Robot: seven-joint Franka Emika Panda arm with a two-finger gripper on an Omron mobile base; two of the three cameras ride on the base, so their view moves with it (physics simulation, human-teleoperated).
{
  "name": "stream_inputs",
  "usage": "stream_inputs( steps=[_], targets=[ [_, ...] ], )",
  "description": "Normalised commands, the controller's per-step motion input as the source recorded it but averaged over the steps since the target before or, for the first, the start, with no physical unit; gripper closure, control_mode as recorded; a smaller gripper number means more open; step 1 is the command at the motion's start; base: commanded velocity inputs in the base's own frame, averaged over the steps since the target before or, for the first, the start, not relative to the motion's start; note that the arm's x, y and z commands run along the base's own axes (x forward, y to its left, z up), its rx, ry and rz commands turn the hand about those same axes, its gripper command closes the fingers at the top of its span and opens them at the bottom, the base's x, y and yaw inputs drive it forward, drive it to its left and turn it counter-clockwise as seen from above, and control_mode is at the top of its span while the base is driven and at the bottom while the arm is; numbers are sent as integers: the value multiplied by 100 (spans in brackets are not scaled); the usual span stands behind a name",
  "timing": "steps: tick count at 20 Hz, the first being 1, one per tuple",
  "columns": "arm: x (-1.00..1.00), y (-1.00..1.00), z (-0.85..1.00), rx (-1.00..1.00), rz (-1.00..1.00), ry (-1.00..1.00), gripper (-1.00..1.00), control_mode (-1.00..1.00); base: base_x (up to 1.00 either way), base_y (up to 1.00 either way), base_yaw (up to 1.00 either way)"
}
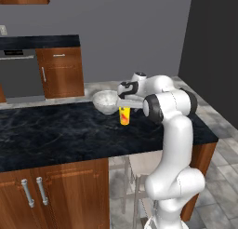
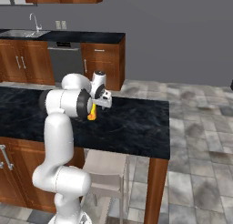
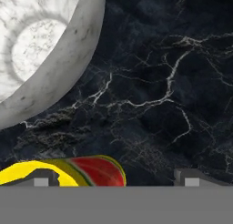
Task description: Place the cup inside the bowl on the dining table and move the bowl to any counter.
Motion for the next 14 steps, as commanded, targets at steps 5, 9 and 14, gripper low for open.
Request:
stream_inputs(
  steps=[5, 9, 14],
  targets=[
    [0, 0, 0, 0, 0, 0, -100, -100, 0, 0, 0],
    [0, 0, 0, 0, 0, 0, 100, -100, 0, 0, 0],
    [0, 0, 0, 0, 0, 0, 100, -100, 0, 0, 0]
  ],
)
